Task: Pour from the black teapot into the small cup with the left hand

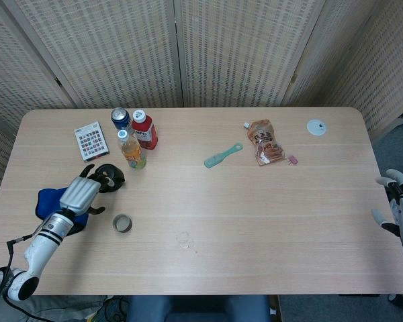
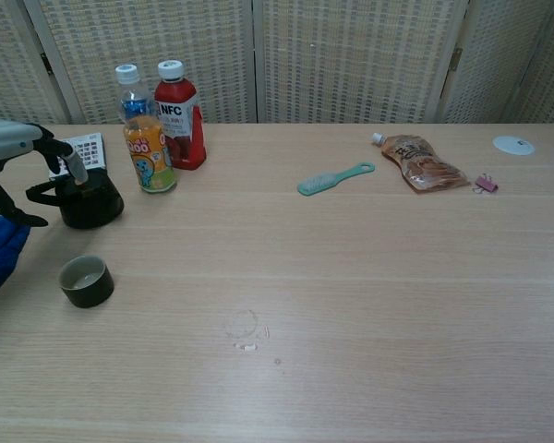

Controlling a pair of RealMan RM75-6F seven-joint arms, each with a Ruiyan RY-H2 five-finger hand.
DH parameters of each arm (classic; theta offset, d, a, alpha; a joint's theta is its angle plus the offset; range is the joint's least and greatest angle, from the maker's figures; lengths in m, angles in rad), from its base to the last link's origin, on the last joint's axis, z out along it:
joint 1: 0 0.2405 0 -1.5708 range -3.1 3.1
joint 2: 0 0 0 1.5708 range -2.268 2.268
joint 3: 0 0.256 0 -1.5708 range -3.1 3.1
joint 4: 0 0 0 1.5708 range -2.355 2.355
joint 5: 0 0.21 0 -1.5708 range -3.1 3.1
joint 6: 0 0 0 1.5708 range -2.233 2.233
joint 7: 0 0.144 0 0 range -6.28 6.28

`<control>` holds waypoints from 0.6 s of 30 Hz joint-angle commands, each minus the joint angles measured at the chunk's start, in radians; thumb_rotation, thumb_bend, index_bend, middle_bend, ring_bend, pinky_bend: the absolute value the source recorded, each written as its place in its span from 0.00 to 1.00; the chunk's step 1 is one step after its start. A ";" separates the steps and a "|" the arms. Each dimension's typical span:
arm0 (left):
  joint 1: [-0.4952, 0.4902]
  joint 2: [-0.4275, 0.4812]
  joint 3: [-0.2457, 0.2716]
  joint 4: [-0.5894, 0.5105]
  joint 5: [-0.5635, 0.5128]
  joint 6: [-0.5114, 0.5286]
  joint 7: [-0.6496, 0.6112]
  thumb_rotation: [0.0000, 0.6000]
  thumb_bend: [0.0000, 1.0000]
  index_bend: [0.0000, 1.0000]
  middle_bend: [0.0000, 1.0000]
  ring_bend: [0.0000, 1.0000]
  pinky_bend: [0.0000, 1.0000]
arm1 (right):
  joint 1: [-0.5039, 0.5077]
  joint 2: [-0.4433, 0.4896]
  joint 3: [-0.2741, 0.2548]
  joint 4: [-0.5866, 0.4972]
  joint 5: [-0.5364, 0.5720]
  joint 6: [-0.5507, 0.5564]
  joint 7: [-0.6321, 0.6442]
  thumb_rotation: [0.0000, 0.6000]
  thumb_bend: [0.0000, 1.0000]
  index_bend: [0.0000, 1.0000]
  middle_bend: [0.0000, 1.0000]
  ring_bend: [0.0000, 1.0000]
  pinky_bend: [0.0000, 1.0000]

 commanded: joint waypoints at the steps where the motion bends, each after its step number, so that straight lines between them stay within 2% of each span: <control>1: -0.005 -0.010 -0.006 0.017 -0.016 -0.014 0.007 1.00 0.20 0.32 0.29 0.29 0.00 | -0.002 0.002 0.000 0.000 0.001 0.003 0.001 1.00 0.16 0.32 0.23 0.20 0.18; 6: -0.005 -0.019 -0.008 0.037 -0.032 -0.022 0.021 1.00 0.20 0.36 0.34 0.33 0.00 | -0.003 0.002 -0.001 0.003 0.005 0.003 0.003 1.00 0.16 0.32 0.23 0.20 0.18; 18: 0.001 -0.027 -0.006 0.056 -0.045 -0.031 0.040 1.00 0.20 0.38 0.35 0.34 0.00 | -0.003 -0.002 -0.004 0.008 0.005 0.002 0.006 1.00 0.16 0.32 0.23 0.20 0.18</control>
